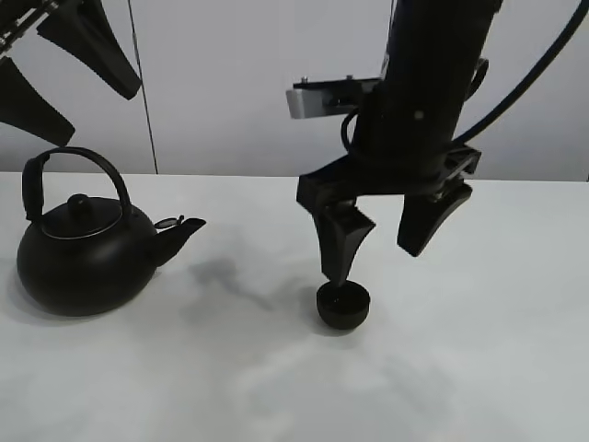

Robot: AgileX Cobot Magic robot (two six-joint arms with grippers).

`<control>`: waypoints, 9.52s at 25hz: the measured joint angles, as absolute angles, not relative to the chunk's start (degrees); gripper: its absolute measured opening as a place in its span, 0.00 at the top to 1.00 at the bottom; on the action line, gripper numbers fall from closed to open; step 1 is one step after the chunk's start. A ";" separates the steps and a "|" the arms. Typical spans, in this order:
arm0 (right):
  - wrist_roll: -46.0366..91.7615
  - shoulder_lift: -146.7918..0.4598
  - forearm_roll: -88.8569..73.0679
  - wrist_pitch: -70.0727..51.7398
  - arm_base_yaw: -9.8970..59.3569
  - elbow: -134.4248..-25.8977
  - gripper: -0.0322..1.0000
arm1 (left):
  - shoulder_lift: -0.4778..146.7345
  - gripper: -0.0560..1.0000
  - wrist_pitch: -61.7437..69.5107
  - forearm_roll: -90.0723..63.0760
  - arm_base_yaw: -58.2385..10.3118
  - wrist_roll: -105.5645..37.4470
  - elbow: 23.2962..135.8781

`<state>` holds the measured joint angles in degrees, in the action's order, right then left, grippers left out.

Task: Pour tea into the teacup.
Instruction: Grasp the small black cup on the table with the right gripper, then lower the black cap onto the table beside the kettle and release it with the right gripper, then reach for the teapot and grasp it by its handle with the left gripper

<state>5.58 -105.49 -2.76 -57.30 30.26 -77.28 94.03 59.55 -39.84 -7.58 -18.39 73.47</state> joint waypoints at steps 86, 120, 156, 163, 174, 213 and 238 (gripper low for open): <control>-4.30 -130.21 -1.57 -48.13 36.21 -97.58 0.58 | 94.03 0.41 58.66 -39.98 -7.58 -18.39 73.47; -1.52 -108.14 10.21 -55.88 3.24 -97.53 0.49 | 94.03 0.41 58.03 -39.98 -7.58 -18.39 73.47; 6.91 -7.57 -1.96 -68.05 -7.24 -46.60 0.49 | 94.03 0.41 57.71 -39.98 -7.58 -18.39 73.47; 6.89 0.35 -1.92 -64.92 -7.24 -33.05 0.49 | 94.03 0.41 57.71 -39.98 -7.58 -18.39 73.47; 6.89 0.84 -2.00 -62.90 -3.57 -27.02 0.49 | 94.03 0.41 57.60 -39.98 -7.58 -18.39 73.47; 6.66 0.84 -1.95 -62.43 -2.56 -26.96 0.49 | 89.02 0.41 32.97 -16.08 -9.12 -17.32 73.36; 6.66 0.84 -1.95 -62.38 -2.56 -26.96 0.49 | 58.16 0.41 -13.69 33.15 -13.65 27.94 24.42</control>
